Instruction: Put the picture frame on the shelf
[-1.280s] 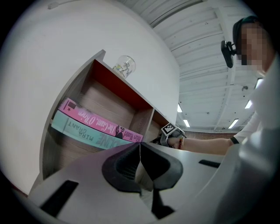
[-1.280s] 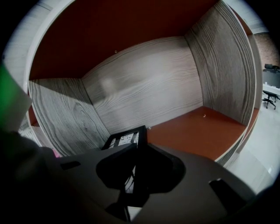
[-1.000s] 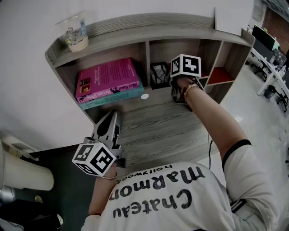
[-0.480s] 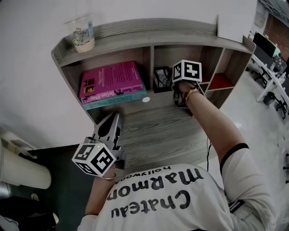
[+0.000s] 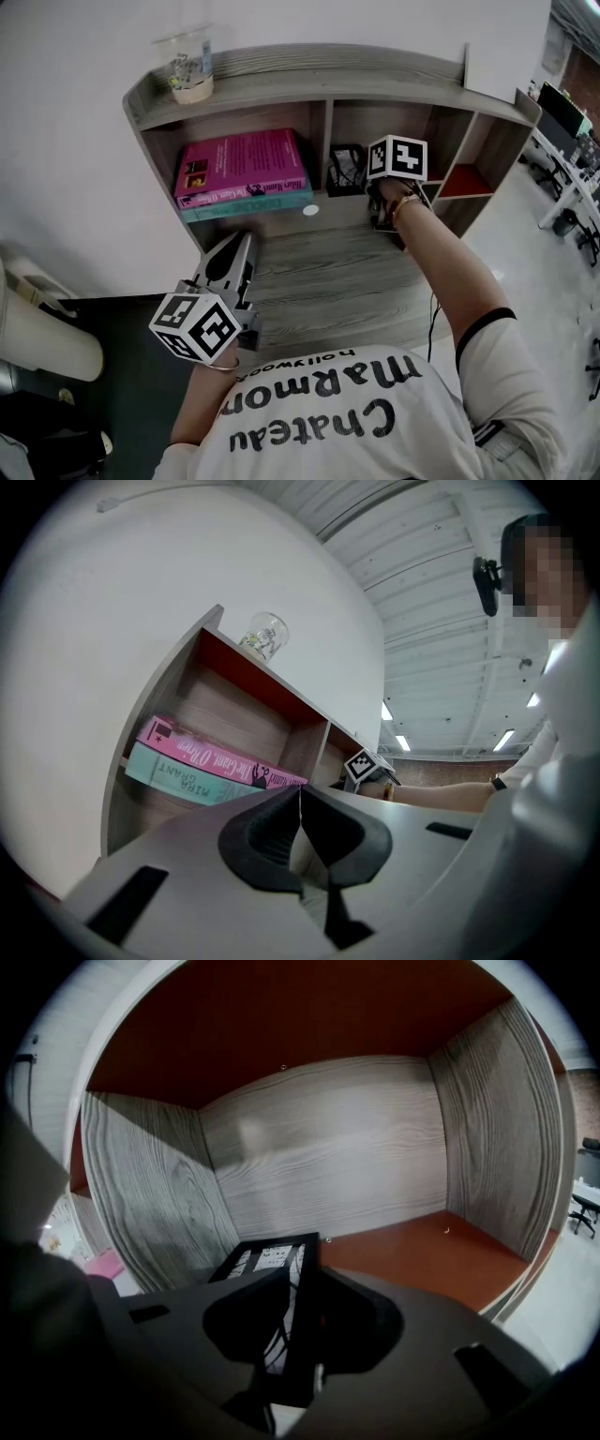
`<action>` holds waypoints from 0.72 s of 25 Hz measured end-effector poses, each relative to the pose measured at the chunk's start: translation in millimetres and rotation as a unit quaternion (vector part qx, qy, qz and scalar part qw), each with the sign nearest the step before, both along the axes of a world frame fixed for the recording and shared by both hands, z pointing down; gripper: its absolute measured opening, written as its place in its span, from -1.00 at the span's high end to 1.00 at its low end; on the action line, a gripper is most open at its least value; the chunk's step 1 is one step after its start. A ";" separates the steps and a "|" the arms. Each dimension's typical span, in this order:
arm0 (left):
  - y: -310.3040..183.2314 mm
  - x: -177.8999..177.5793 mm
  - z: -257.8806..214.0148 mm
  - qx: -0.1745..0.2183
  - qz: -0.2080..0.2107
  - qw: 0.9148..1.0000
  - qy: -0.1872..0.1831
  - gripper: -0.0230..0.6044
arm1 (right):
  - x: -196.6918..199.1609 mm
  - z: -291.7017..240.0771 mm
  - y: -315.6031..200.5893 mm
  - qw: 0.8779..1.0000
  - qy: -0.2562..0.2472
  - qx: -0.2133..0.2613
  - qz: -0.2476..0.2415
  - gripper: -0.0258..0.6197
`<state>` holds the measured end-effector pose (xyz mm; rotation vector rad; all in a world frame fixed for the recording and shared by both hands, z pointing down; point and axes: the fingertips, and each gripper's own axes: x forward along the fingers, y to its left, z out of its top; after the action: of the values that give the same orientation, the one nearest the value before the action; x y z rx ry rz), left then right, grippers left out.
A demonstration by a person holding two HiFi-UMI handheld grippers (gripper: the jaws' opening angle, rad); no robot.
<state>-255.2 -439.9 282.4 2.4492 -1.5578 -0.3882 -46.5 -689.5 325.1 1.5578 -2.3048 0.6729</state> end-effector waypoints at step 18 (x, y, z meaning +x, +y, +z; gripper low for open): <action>17.1 25.4 -1.8 0.007 0.011 1.000 -0.005 0.87 | -0.9 -45.4 67.8 0.990 -0.055 0.121 -0.044 0.72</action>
<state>-229.8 -422.8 280.6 2.4808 -1.5356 -0.3843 -47.4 -621.7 279.7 1.5406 -2.6038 0.4838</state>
